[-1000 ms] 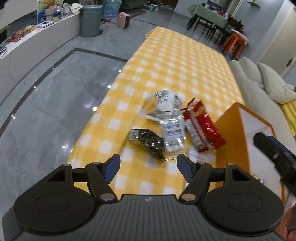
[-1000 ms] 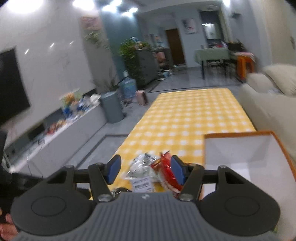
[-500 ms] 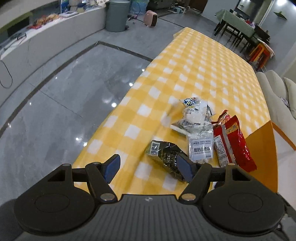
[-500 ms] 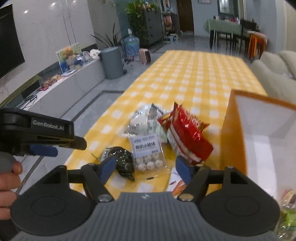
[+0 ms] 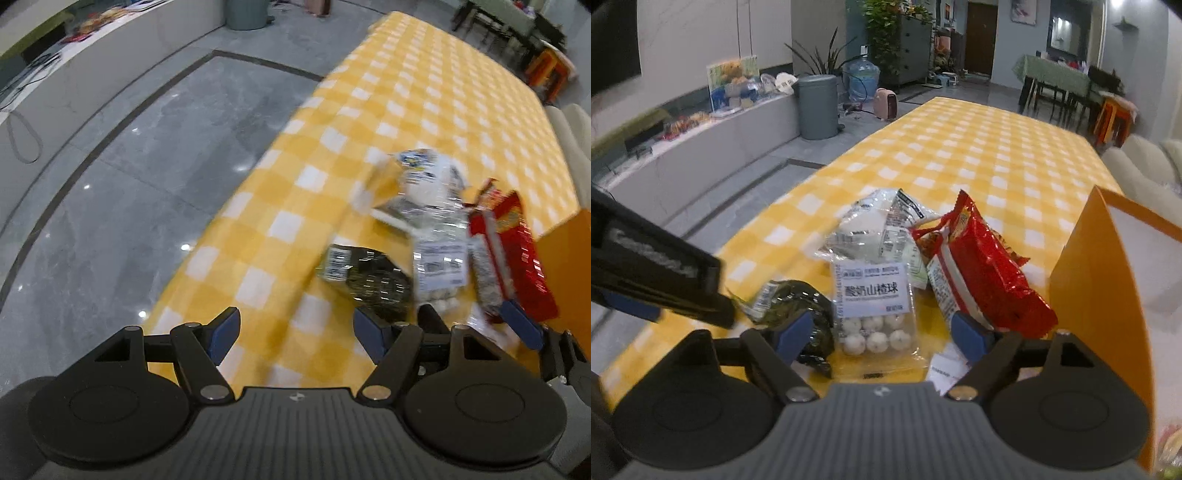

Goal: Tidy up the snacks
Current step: 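Grasp the clear yogurt-ball pack with the right tool while left tool approaches dark seaweed pack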

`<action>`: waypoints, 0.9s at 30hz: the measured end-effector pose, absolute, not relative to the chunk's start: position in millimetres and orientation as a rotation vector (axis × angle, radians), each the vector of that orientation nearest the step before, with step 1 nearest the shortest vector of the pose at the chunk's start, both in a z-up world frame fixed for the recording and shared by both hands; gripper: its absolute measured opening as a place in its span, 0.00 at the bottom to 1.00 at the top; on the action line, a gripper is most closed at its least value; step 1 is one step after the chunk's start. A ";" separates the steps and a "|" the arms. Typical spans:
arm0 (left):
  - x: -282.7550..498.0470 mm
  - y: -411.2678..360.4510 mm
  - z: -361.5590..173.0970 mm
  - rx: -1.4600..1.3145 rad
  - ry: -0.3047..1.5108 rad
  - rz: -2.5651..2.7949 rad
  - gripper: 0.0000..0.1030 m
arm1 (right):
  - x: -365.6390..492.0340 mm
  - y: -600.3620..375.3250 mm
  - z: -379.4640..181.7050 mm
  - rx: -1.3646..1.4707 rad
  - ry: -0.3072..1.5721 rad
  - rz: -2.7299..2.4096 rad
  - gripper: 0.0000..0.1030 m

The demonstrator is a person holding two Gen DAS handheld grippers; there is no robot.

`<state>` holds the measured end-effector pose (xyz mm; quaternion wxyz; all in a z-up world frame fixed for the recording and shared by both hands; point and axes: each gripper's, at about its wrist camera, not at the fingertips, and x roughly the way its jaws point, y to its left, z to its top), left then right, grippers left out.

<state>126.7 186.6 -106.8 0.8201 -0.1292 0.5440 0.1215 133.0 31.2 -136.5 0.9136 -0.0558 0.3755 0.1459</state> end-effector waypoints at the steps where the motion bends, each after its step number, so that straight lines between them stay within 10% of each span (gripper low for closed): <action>1: 127.1 188.9 -108.5 -0.281 1.165 0.269 0.80 | 134.8 33.4 -140.5 -0.122 0.781 0.302 0.79; 23: 131.2 189.1 -118.3 -0.284 1.211 0.273 0.80 | 180.8 44.2 -172.9 -0.040 0.809 0.279 0.81; 27: 130.3 191.7 -118.9 -0.297 1.217 0.282 0.80 | 185.2 43.0 -179.5 -0.014 0.820 0.270 0.69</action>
